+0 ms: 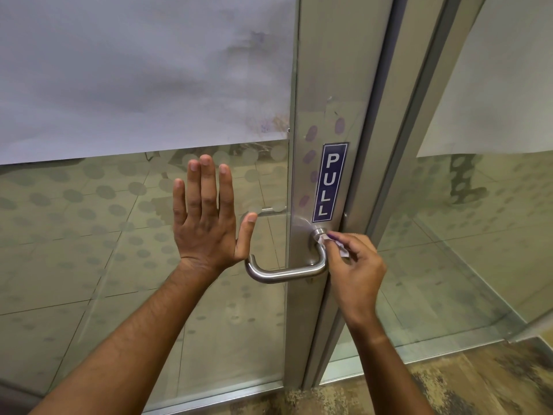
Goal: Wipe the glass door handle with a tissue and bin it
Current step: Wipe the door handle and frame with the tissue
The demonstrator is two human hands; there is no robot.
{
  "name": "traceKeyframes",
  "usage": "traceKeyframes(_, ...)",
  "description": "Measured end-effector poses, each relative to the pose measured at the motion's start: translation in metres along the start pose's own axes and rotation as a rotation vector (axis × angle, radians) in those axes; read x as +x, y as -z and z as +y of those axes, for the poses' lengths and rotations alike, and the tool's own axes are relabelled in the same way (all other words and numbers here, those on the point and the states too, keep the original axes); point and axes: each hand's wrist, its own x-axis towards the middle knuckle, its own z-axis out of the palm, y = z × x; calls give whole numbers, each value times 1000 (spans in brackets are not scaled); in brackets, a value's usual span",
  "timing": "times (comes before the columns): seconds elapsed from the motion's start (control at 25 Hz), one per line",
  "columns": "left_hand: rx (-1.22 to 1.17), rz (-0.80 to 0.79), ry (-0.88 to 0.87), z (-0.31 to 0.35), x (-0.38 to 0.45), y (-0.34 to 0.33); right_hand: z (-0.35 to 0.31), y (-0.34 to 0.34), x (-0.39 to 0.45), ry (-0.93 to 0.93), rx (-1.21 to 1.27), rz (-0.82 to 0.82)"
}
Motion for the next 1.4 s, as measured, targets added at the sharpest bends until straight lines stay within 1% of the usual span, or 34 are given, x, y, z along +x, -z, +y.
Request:
traceKeyframes(0.04, -1, 3, -4, 0, 0, 0, 2, 0, 1, -28, 19, -10)
traceKeyframes(0.08, -4, 5, -6, -1, 0, 0, 3, -1, -1, -116, 102, -6)
traceKeyframes(0.12, -6, 9, -9, -1, 0, -1, 4, -3, -3, -243, 228, 13)
traceKeyframes(0.2, -2, 14, -12, -1, 0, -1, 5, -7, -9, -457, 436, 84)
traceKeyframes(0.36, -1, 10, -14, 1, 1, 0, -1, -18, -15, -697, 631, 229)
traceKeyframes(0.48, 8, -4, -1, 1, 2, 1, -3, -24, -17, -971, 934, 277)
traceKeyframes(0.52, 12, -5, 4, 2, 2, 1, -1, -23, -18, -1016, 978, 234)
traceKeyframes(0.6, 16, 7, 8, 2, 1, 1, 5, -21, -22, -998, 976, -8)
traceKeyframes(0.68, 11, 21, 0, 2, 1, 2, 4, -24, -25, -1027, 873, -63)
traceKeyframes(0.72, 8, 27, -5, 1, 1, 2, 2, -24, -25, -1031, 857, -47)
traceKeyframes(0.76, 6, 31, -7, 2, 2, 1, 0, -22, -26, -1017, 839, 41)
traceKeyframes(0.8, 4, 33, -8, 1, 1, 1, 1, -19, -25, -968, 737, 116)
traceKeyframes(0.84, 5, 35, -8, 1, 1, 1, 1, -13, -27, -860, 595, 179)
traceKeyframes(0.92, 13, 34, -8, 1, 1, 1, 8, -5, -34, -553, 303, 237)
traceKeyframes(1.0, 17, 31, -10, 0, 1, 1, 11, -3, -36, -330, 136, 214)
traceKeyframes(1.04, 14, 31, -12, 0, 1, 1, 12, -4, -34, -277, 76, 218)
traceKeyframes(1.12, 14, 30, -12, 0, 1, 1, 14, -10, -27, -204, 31, 241)
traceKeyframes(1.24, 22, 29, -11, 0, 0, 0, 15, -15, -26, -117, 70, 258)
traceKeyframes(1.32, 29, 32, -12, 0, 0, 0, 18, -19, -33, -14, 6, 227)
traceKeyframes(1.4, 32, 34, -13, 0, 0, 0, 21, -22, -42, 112, -100, 140)
